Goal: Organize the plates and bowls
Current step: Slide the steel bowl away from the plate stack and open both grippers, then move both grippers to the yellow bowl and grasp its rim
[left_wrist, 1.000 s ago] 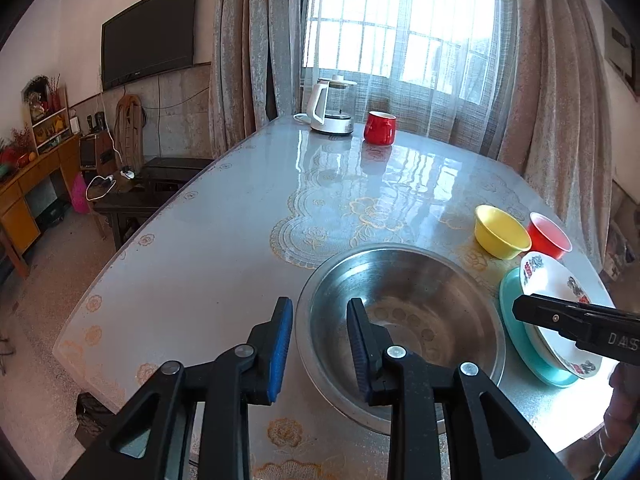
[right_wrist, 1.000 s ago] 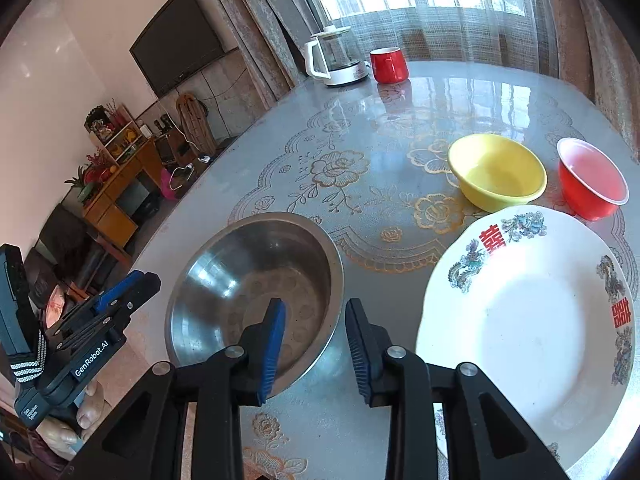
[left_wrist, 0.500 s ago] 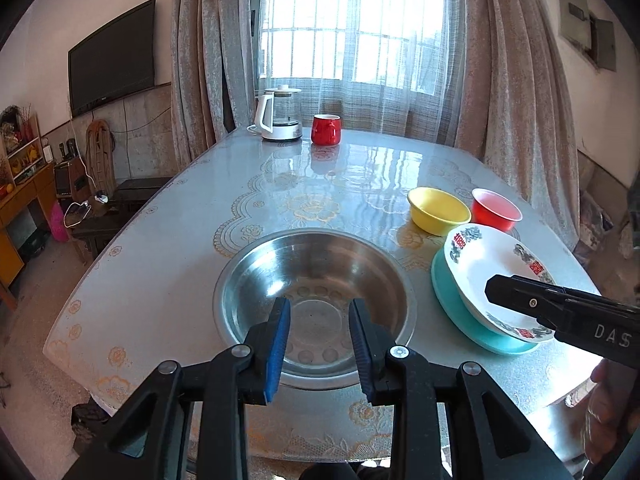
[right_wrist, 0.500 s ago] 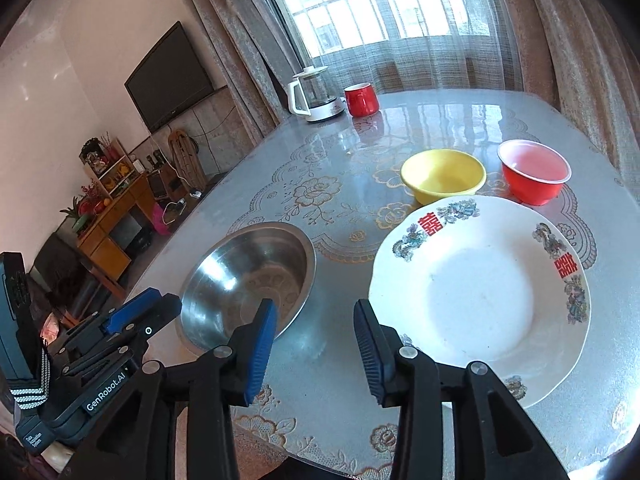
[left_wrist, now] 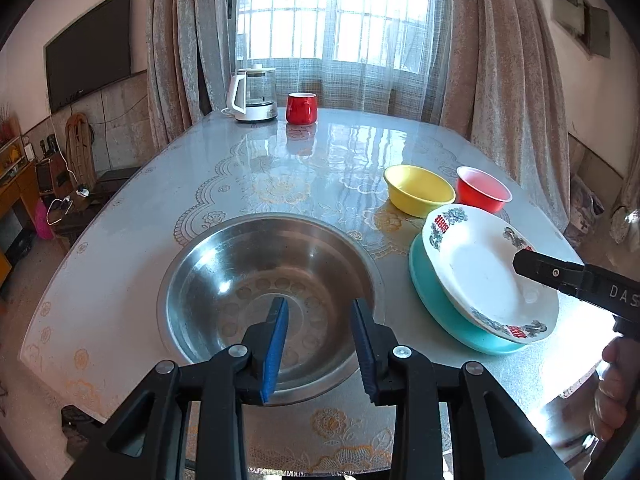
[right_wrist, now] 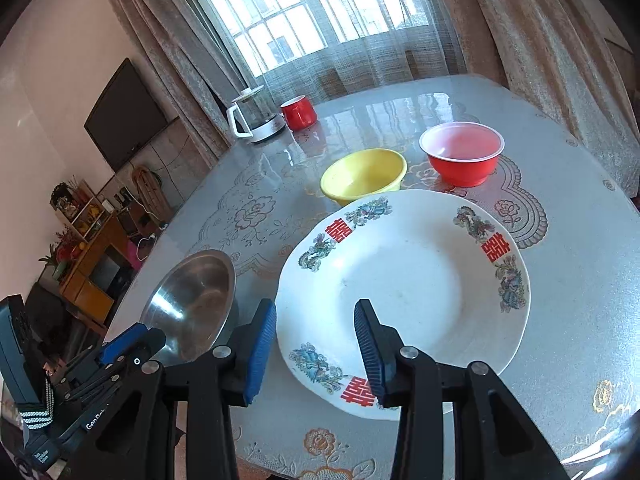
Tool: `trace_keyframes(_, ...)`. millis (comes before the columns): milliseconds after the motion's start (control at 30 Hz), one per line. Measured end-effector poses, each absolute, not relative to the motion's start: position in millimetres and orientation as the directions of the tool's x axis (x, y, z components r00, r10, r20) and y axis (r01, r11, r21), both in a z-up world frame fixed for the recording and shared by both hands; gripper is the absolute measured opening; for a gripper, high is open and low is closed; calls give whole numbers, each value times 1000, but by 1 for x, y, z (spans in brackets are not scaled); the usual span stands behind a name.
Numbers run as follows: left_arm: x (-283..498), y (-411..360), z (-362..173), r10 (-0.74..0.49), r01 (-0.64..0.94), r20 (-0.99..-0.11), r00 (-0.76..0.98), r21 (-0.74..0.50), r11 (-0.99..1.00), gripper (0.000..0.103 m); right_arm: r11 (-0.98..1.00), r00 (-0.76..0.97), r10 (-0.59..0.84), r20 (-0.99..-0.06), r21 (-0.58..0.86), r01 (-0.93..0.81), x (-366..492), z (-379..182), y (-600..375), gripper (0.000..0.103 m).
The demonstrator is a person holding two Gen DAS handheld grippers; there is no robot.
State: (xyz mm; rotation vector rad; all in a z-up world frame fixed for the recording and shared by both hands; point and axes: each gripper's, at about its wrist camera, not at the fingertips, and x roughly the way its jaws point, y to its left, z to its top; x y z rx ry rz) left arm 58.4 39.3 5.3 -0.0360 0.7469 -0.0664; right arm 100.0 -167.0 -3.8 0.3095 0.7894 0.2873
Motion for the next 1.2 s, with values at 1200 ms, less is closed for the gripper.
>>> trace_keyframes(1200, 283, -17, -6, -298, 104, -793, 531, -288, 952, 43, 879, 563, 344, -752, 469, 90, 294, -45, -227, 31)
